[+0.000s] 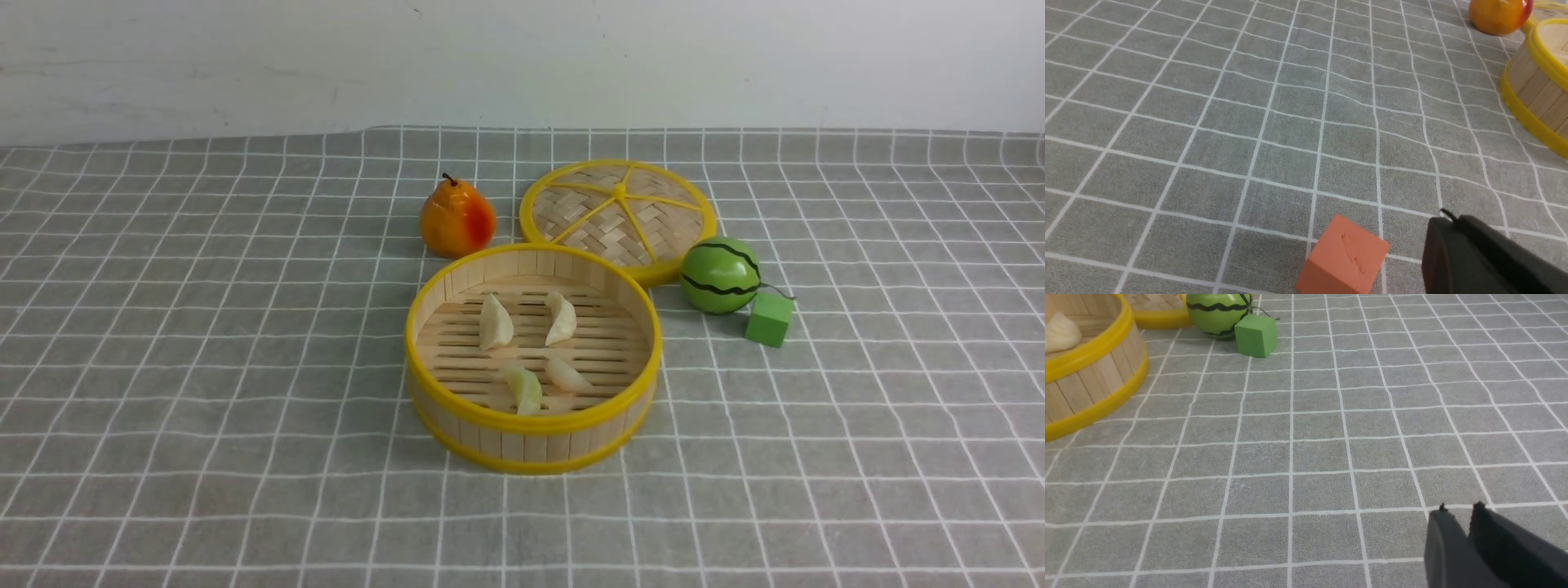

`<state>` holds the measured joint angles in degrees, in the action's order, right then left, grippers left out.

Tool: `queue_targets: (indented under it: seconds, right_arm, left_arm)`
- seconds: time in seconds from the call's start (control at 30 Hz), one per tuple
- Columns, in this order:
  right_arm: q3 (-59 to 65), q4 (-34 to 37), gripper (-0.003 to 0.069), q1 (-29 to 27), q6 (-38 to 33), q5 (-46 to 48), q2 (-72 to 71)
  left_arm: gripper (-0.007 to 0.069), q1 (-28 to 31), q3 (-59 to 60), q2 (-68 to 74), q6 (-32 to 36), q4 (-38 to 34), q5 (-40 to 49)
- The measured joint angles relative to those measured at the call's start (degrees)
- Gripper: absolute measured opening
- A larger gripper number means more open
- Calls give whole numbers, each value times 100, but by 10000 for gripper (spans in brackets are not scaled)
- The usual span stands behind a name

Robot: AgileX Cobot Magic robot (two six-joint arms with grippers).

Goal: Put the dumplings into the steamer on the table with the grey tablecloth.

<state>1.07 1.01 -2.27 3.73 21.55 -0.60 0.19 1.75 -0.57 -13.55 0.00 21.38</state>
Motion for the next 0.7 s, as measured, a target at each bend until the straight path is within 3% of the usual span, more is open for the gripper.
queue_targets:
  seconds: [0.7]
  right_arm:
    - [0,0,97,0,0,0,0]
  left_arm:
    - [0,0,0,0,0,0,19]
